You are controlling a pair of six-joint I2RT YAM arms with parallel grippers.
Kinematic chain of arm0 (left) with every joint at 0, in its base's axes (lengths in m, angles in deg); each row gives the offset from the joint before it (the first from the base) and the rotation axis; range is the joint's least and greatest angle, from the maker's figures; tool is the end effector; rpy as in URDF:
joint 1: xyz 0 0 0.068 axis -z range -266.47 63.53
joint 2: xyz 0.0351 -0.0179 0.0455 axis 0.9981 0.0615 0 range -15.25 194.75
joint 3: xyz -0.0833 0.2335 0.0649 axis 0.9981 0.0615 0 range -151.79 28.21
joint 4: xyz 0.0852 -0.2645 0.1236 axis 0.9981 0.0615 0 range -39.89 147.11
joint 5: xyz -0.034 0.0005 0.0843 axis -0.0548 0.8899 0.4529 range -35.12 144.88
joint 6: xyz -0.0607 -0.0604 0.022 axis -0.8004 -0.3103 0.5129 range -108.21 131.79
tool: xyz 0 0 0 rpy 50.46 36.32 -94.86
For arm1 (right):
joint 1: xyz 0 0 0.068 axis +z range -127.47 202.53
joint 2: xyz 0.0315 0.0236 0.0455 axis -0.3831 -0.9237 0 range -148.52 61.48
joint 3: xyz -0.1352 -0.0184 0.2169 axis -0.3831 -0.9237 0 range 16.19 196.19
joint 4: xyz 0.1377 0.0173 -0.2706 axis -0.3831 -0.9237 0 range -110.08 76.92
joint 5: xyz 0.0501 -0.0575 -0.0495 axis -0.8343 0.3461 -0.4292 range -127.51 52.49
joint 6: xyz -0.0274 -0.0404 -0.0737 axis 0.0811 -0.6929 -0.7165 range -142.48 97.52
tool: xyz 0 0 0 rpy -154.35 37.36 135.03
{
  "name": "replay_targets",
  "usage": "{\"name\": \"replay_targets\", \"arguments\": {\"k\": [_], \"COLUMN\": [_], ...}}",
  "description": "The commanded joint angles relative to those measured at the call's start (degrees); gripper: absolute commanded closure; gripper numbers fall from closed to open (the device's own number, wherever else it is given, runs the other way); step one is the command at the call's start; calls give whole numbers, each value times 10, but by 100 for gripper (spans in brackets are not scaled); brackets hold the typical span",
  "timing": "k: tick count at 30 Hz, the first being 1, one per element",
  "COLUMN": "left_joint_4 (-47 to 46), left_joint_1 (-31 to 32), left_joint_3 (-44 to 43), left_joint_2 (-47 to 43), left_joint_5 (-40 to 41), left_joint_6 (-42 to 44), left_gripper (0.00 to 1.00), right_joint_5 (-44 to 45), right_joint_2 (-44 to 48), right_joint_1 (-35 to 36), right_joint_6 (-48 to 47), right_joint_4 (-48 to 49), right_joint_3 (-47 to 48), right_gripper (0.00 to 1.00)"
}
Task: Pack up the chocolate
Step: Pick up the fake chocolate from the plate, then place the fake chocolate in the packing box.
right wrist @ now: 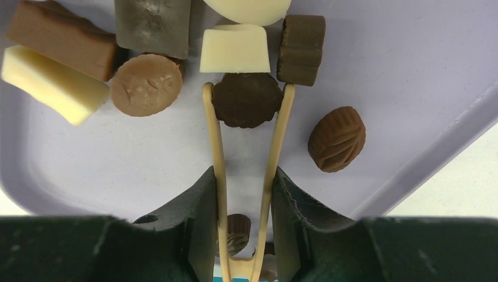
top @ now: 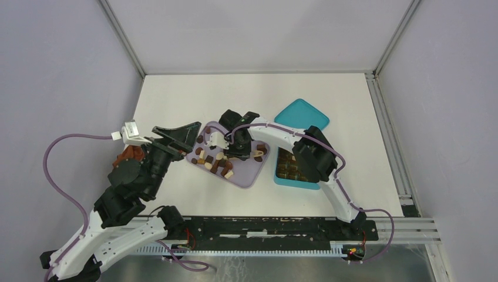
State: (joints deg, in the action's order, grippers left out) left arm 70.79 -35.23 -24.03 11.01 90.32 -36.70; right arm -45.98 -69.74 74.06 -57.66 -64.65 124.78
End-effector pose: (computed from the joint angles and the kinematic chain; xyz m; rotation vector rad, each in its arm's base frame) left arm 0.1423 -0.1044 0.4166 -0.4834 1.4934 -0.9373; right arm 0.3113 0.4103 0.0969 -1.9971 2.0722 0.2676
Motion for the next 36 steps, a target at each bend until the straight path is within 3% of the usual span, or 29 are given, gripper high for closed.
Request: {"name": "replay_targets", "arguments": {"k": [1, 12, 20, 36], "left_joint_4": [-24, -30, -44, -32], "left_joint_1": [2, 1, 2, 2], "left_joint_3": [3, 4, 8, 1], "left_joint_2": [3, 2, 9, 97], "left_joint_5": [-2, -8, -17, -30], "left_joint_6": [-16, -17, -13, -1], "left_gripper": [3, 3, 3, 3], "right_joint_5": [-21, -62, -118, -195], "right_joint_2": [58, 128, 227, 443], "right_joint_1": [-3, -19, -57, -218], "right_joint_6": [4, 3, -2, -29], "right_joint_4": [2, 7, 15, 33], "right_joint_3": [6, -31, -94, -314], "right_gripper": [79, 80, 80, 80]}}
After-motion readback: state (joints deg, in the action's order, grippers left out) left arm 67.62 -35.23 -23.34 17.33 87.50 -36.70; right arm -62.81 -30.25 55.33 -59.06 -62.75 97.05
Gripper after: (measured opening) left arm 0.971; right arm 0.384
